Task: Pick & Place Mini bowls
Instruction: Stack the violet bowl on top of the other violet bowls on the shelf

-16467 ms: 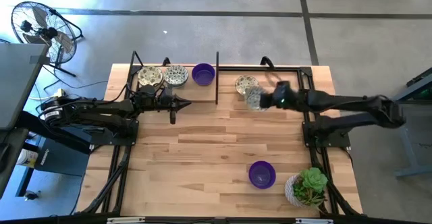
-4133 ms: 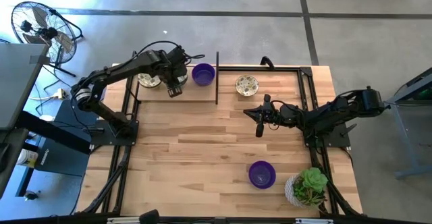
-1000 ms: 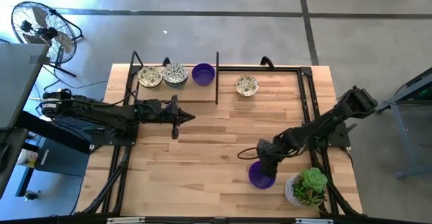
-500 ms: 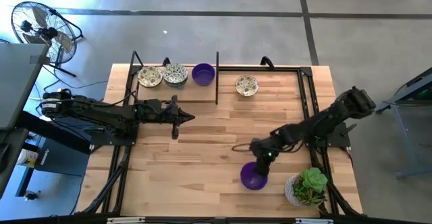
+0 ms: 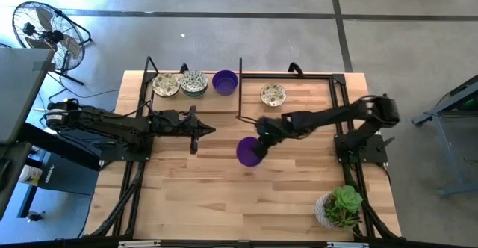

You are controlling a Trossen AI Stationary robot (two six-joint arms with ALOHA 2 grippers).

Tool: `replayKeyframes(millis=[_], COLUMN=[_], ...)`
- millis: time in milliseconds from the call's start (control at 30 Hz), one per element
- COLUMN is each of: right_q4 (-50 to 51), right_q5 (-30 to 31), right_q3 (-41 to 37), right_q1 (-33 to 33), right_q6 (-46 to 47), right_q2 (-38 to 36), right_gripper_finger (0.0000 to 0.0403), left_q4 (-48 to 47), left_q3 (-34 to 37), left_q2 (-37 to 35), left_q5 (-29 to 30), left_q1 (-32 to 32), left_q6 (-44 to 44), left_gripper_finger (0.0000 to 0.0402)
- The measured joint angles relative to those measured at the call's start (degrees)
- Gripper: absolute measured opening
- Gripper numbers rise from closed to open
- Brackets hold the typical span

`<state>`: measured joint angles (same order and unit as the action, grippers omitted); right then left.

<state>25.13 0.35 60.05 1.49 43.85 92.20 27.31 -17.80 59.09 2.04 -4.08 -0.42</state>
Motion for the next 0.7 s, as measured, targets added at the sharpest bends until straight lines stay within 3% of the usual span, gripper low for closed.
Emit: replayKeyframes(millis=[333,700], right_q4=[0.1,-3.6], right_q5=[-2.2,1.1], right_q3=[11.6,16.0], right_q1=[-5.0,-6.0], right_q6=[-5.6,-9.7], right_q2=[15.6,18.1], right_gripper_finger=[0.0008,0.0029], left_q4=[-0.6,-1.7], left_q3=[0.0,0.0], left_q2=[0.0,0.0], left_q5=[0.0,0.1], left_q1=[0.0,0.0], left_q6=[0.1,0.1], left_gripper_finger=[0.0000,0.0000])
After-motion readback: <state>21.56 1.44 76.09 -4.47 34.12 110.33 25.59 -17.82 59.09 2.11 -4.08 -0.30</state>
